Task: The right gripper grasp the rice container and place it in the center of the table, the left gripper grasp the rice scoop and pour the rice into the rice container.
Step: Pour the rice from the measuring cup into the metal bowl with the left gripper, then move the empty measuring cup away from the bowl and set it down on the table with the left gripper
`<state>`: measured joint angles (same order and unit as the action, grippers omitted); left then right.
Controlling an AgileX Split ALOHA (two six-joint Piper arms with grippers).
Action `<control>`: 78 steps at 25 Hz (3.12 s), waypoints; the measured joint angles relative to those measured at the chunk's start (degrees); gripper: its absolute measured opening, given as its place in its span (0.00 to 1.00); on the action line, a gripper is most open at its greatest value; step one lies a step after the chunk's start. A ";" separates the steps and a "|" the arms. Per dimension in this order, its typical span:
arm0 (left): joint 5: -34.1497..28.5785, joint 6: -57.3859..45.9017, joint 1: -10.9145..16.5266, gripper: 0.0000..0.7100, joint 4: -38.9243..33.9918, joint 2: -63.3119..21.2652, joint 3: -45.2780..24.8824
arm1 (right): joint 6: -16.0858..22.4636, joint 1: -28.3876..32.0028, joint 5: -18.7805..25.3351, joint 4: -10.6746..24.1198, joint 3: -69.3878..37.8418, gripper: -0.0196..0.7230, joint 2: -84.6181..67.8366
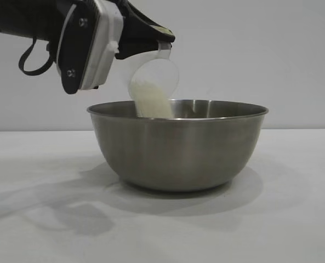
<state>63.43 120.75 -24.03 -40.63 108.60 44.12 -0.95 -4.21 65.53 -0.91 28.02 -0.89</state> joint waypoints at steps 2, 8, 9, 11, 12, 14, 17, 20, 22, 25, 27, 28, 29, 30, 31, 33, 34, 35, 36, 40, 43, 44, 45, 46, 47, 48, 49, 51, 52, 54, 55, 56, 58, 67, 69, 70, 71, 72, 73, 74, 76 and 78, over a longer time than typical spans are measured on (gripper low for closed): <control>0.90 0.15 0.00 0.00 -0.81 0.00 0.00 | 0.00 0.00 0.00 0.00 0.00 0.75 0.00; 1.42 0.15 0.00 0.00 -2.32 0.00 0.00 | 0.00 0.00 0.00 0.00 0.00 0.75 0.00; 1.42 0.15 0.00 0.00 -2.30 0.00 0.00 | 0.00 0.00 0.00 0.00 0.00 0.75 0.00; 1.42 0.15 0.00 0.00 -2.30 0.00 0.00 | 0.00 0.00 0.00 0.00 0.00 0.75 0.00; 1.42 0.15 0.00 0.00 -2.30 0.00 0.00 | 0.00 0.00 0.00 0.00 0.00 0.75 0.00; 1.42 -0.07 0.00 0.00 -2.30 0.00 0.00 | 0.00 0.00 0.00 0.00 0.00 0.75 0.00; 1.53 -4.48 0.00 0.00 -1.21 0.00 0.00 | 0.00 0.00 0.00 0.00 0.00 0.75 0.00; 1.53 -14.84 0.00 0.00 3.39 0.00 0.00 | 0.00 0.00 0.00 0.00 0.00 0.75 0.00; 1.61 -23.39 0.00 0.00 7.92 0.00 0.00 | 0.00 0.00 0.00 0.00 0.00 0.75 0.00; 1.61 -36.46 0.00 0.00 13.63 0.00 0.00 | 0.00 0.00 0.00 0.00 0.00 0.75 0.00; 1.61 -45.81 -0.02 0.00 17.41 0.00 0.00 | 0.00 0.00 0.00 0.00 0.00 0.75 0.00; 1.61 -51.25 -0.02 0.00 19.70 0.00 0.00 | 0.00 0.00 0.00 0.00 0.00 0.75 0.00; 1.61 -57.01 -0.02 0.00 22.17 0.00 0.00 | 0.00 0.00 0.00 0.00 0.00 0.75 0.00; 1.61 -62.93 -0.13 0.00 24.47 0.00 0.00 | 0.00 0.00 0.00 0.00 0.00 0.75 0.00; 1.61 -67.67 -0.13 0.00 27.42 0.00 0.00 | 0.00 0.00 0.00 0.00 0.00 0.75 0.00; 1.61 -77.67 -0.13 0.00 33.75 0.00 0.00 | 0.00 0.00 0.00 0.00 0.00 0.75 0.00; 1.61 -81.33 -0.13 0.00 36.53 0.00 0.00 | 0.00 0.00 0.00 0.00 0.00 0.75 0.00; 1.61 -85.31 -0.13 0.00 39.92 0.00 0.00 | 0.00 0.00 0.00 0.00 0.00 0.75 0.00; 1.61 -88.69 -0.13 0.00 43.54 0.00 0.00 | 0.00 0.00 0.00 0.00 0.00 0.75 0.00; 1.61 -96.55 -0.13 0.00 57.31 0.00 -0.30 | 0.00 0.00 0.00 0.00 0.00 0.75 0.00; 1.61 -98.16 -0.13 0.00 63.75 0.00 -1.76 | 0.00 0.00 0.00 0.00 0.00 0.75 0.00; 1.61 -98.66 -0.13 0.00 65.29 0.00 -2.54 | 0.00 0.00 0.00 0.00 0.00 0.75 0.00; 1.61 -99.22 -0.13 0.00 66.25 0.00 -3.25 | 0.00 0.00 0.00 0.00 0.00 0.75 0.00; 1.61 -99.82 -0.13 0.00 67.20 0.00 -4.21 | 0.00 0.00 0.00 0.00 0.00 0.75 0.00; 1.61 -100.25 -0.13 0.00 67.94 0.00 -5.30 | 0.00 0.00 0.00 0.00 0.00 0.75 0.00; 1.61 -100.50 -0.13 0.00 68.44 0.00 -6.23 | 0.00 0.00 0.00 0.00 0.00 0.75 0.00; 1.61 -100.71 -0.13 0.00 68.97 0.00 -7.33 | 0.00 0.00 0.00 0.00 0.00 0.75 0.00; 1.61 -101.51 -0.13 0.00 70.04 0.00 -9.40 | 0.00 0.00 0.00 0.00 0.00 0.75 0.00; 1.61 -102.24 -0.13 0.00 70.34 0.00 -10.27 | 0.00 0.00 0.00 0.00 0.00 0.75 0.00; 1.61 -103.34 -0.13 0.00 71.03 0.00 -11.82 | 0.00 0.00 0.00 0.00 0.00 0.75 0.00; 1.61 -103.58 -0.13 0.00 71.16 0.27 -12.08 | 0.00 0.00 0.00 0.00 0.00 0.75 0.00; 1.65 -103.85 -0.13 0.00 71.16 0.92 -12.23 | 0.00 0.00 0.00 0.00 0.00 0.75 0.00; 1.65 -104.12 -0.13 0.00 70.67 2.89 -12.39 | 0.00 0.00 0.00 0.00 0.00 0.75 0.00; 1.65 -107.19 -0.13 0.00 69.15 9.53 -12.39 | 0.00 0.00 0.00 0.00 0.00 0.75 0.00; 2.15 -108.73 -0.13 0.00 69.15 10.08 -12.39 | 0.00 0.00 0.00 0.00 0.00 0.75 0.00; 2.39 -109.12 -0.13 0.00 69.15 10.36 -12.39 | 0.00 0.00 0.00 0.00 0.00 0.75 0.00; 2.53 -109.54 -0.13 0.00 69.15 10.49 -12.39 | 0.00 0.00 0.00 0.00 0.00 0.75 0.00; 2.63 -109.96 -0.13 0.00 69.15 10.47 -12.55 | 0.00 0.00 0.00 0.00 0.00 0.75 0.00; 2.63 -110.08 -0.13 0.00 69.08 10.47 -12.69 | 0.00 0.00 0.00 0.00 0.00 0.75 0.00; 2.63 -110.18 -0.13 0.07 69.01 10.47 -13.22 | 0.00 0.00 -0.02 0.00 0.00 0.75 0.00; 2.63 -110.43 -0.13 0.17 68.32 10.47 -14.78 | 0.00 0.00 -0.02 0.00 0.00 0.75 0.00; 2.63 -111.25 -0.13 0.30 67.63 10.19 -17.00 | 0.00 0.00 -0.02 0.00 0.00 0.75 0.00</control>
<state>66.06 9.50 -24.16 27.00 118.79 27.12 -0.95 -4.21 65.51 -0.91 28.02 -0.89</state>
